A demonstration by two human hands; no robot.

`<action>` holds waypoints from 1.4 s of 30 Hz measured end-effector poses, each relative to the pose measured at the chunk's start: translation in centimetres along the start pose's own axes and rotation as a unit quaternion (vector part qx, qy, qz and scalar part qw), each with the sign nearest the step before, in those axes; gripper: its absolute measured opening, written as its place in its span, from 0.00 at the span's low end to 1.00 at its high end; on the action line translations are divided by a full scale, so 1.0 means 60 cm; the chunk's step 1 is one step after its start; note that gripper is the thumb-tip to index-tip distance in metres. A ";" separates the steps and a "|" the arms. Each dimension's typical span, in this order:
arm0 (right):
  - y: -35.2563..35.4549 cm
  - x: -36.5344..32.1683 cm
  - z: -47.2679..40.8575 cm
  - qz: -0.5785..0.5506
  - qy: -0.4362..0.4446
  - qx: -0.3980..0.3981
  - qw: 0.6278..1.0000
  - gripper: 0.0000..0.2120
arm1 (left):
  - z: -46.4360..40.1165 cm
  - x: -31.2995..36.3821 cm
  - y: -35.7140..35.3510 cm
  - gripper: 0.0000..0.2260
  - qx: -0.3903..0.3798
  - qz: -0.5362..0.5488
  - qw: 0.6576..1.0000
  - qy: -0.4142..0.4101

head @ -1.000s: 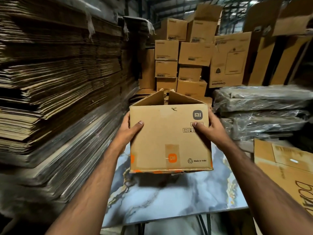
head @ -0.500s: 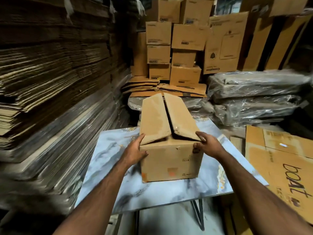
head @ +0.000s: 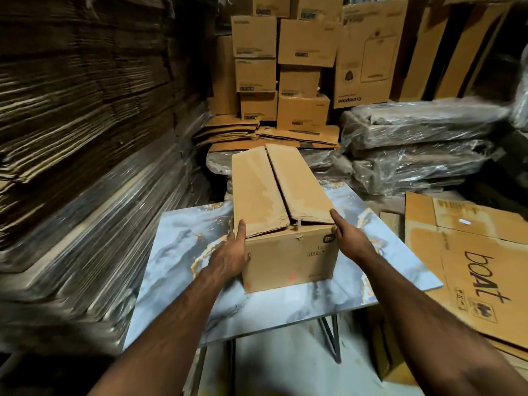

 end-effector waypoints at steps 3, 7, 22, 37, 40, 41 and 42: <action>-0.013 -0.010 0.022 -0.086 0.006 0.041 0.995 0.31 | 0.003 -0.005 -0.003 0.43 -0.007 -0.002 1.000 0.022; -0.034 0.007 0.077 -0.197 -0.080 0.105 0.972 0.34 | 0.024 0.002 0.014 0.36 0.043 -0.004 0.999 0.020; -0.136 0.103 0.099 -0.554 -0.352 0.099 0.748 0.15 | -0.016 0.234 0.043 0.36 0.135 -0.164 0.959 -0.188; -0.227 0.080 0.085 -0.631 -0.388 0.057 0.669 0.31 | -0.060 0.107 0.006 0.31 0.053 -0.138 0.981 -0.126; -0.230 0.037 0.073 -0.683 -0.358 0.040 0.636 0.33 | -0.057 0.079 0.023 0.32 0.047 -0.087 0.989 -0.107; -0.225 0.024 0.067 -0.691 -0.348 0.038 0.632 0.32 | -0.054 0.067 0.029 0.32 0.050 -0.068 0.992 -0.094; -0.217 0.012 0.061 -0.694 -0.335 0.034 0.636 0.30 | -0.051 0.053 0.037 0.32 0.055 -0.049 0.994 -0.078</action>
Point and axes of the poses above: each hand's wrist, its own z-axis away from the middle knuckle, its own y-axis out of the back of the hand, x = y × z, the point moved 5 cm from there along -z, towards the middle knuckle, and after that the axes turned 13 degrees about y, right-handed, at the moved point
